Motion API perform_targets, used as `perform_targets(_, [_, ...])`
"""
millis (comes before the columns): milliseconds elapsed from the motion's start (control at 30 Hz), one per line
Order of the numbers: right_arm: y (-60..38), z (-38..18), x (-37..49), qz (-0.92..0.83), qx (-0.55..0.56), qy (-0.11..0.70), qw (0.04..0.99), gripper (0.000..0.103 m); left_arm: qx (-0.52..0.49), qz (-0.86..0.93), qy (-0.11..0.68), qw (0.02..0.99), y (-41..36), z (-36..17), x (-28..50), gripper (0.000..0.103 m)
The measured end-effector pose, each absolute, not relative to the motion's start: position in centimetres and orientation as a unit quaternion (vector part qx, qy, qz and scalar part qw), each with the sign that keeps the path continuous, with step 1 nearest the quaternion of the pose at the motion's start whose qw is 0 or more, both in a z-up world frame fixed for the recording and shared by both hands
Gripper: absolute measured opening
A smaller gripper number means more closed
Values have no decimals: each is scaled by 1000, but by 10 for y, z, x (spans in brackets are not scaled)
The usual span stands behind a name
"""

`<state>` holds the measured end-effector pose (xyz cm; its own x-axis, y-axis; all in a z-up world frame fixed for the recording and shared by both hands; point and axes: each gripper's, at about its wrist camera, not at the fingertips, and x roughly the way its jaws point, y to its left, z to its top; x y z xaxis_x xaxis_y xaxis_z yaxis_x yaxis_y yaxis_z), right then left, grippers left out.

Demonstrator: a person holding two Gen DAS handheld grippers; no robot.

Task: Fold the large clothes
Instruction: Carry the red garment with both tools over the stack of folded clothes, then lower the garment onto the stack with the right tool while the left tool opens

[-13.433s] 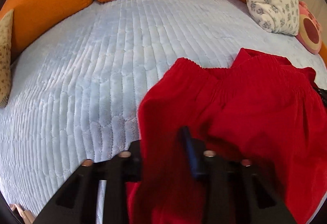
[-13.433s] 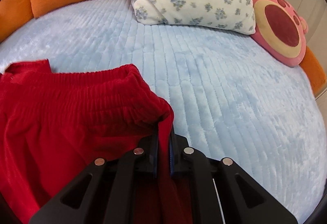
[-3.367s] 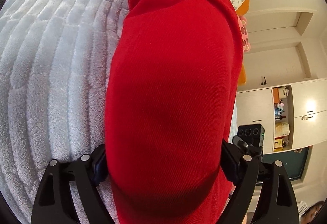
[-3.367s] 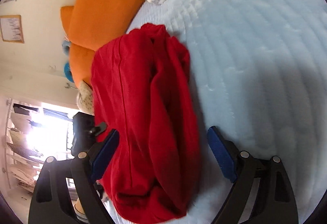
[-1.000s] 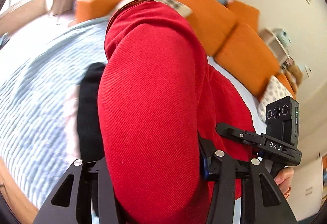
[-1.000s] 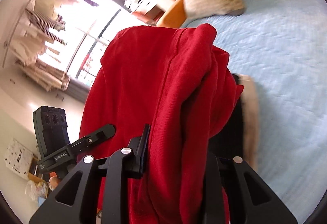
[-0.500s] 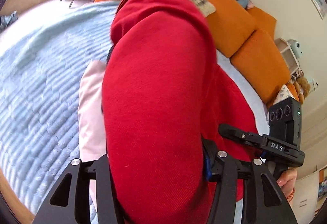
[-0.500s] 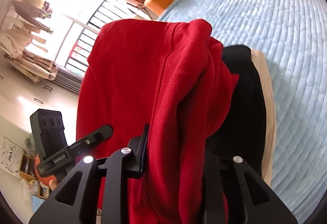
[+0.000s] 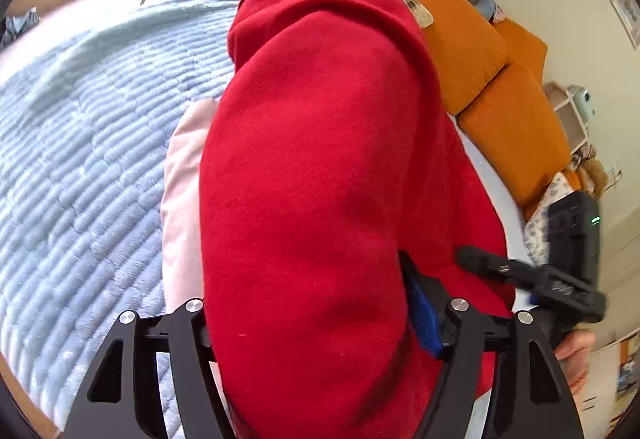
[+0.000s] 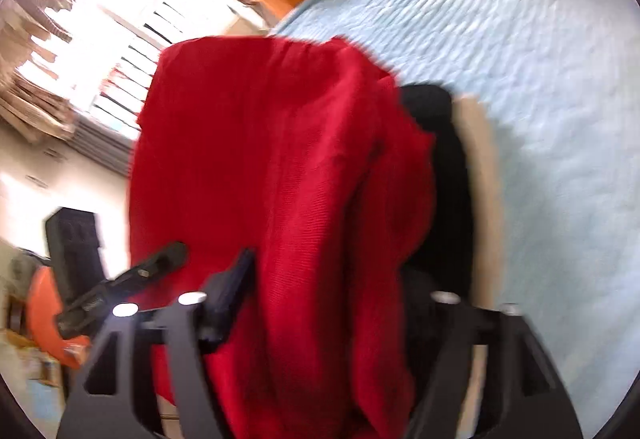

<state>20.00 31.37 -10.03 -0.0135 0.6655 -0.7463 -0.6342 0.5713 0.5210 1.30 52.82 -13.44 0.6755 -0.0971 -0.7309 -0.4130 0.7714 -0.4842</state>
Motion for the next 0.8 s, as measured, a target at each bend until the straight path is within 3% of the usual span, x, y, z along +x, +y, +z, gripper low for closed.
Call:
perform_targets(100, [291, -61, 198, 428, -28, 485, 762, 70, -323, 100, 393, 855, 525, -133, 15, 73])
perform_targets(133, [283, -41, 192, 427, -35, 450, 784, 64, -322, 101, 394, 855, 524, -132, 17, 73])
perform_targets(167, [282, -29, 187, 436, -42, 433, 788, 47, -320, 103, 395, 855, 522, -131, 18, 73])
perform_targets(233, [291, -11, 173, 459, -58, 422, 780, 37, -315, 109, 398, 855, 518, -129, 22, 74])
perform_targets(267, [297, -8, 167, 471, -61, 423, 772, 24, -312, 111, 400, 855, 515, -127, 24, 74])
perform_targets(500, [344, -68, 133, 440, -164, 463, 752, 18, -314, 110, 406, 851, 506, -122, 28, 79])
perform_targets(800, [339, -91, 138, 423, -152, 464, 764, 18, -272, 91, 463, 838, 491, -85, 49, 76])
